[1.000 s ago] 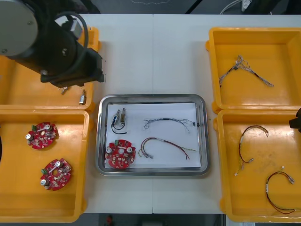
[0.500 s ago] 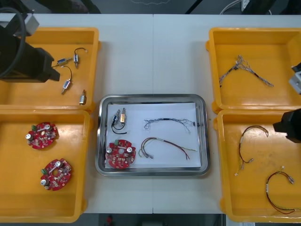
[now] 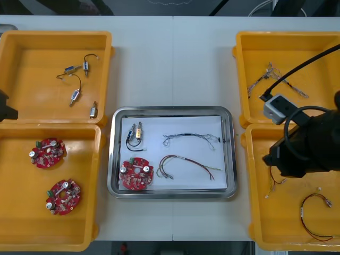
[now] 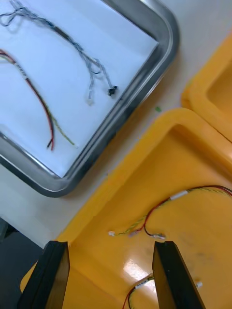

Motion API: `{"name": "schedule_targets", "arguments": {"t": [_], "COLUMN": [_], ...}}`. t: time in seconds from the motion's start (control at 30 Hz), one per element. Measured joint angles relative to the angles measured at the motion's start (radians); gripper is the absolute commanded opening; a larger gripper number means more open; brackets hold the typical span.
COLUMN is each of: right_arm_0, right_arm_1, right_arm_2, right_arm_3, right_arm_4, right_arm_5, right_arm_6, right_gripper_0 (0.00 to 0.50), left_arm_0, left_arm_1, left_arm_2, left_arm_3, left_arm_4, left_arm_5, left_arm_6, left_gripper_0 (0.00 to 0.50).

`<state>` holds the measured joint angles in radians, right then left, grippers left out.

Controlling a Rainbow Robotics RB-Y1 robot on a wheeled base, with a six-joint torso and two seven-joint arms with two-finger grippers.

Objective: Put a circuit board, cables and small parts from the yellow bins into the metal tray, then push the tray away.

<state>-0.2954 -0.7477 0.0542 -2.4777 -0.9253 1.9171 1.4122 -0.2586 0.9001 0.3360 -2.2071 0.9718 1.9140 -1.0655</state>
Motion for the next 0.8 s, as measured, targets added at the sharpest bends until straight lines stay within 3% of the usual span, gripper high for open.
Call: {"name": "schedule_targets", "arguments": {"t": [0.43, 0.8], "right_arm_0": [-0.211, -0.348], "right_arm_1": [0.008, 0.110], "right_arm_2": [0.393, 0.661], "right_arm_3": [0.002, 0.122], "right_arm_4": [0.101, 0.183], "right_arm_5": [0.000, -0.052], "right_arm_6": [0.000, 0.000], "right_gripper_0": [0.500, 0.500], "left_arm_0": [0.174, 0.279], "left_arm_1": [0.002, 0.002], "left_arm_2": [0.073, 0.115], "left_arm_3": [-0.090, -0.133], "left_arm_4": [0.010, 0.030], "left_arm_5": [0.000, 0.000], "left_arm_6": [-0.046, -0.049], "left_gripper_0": [0.500, 0.500]}}
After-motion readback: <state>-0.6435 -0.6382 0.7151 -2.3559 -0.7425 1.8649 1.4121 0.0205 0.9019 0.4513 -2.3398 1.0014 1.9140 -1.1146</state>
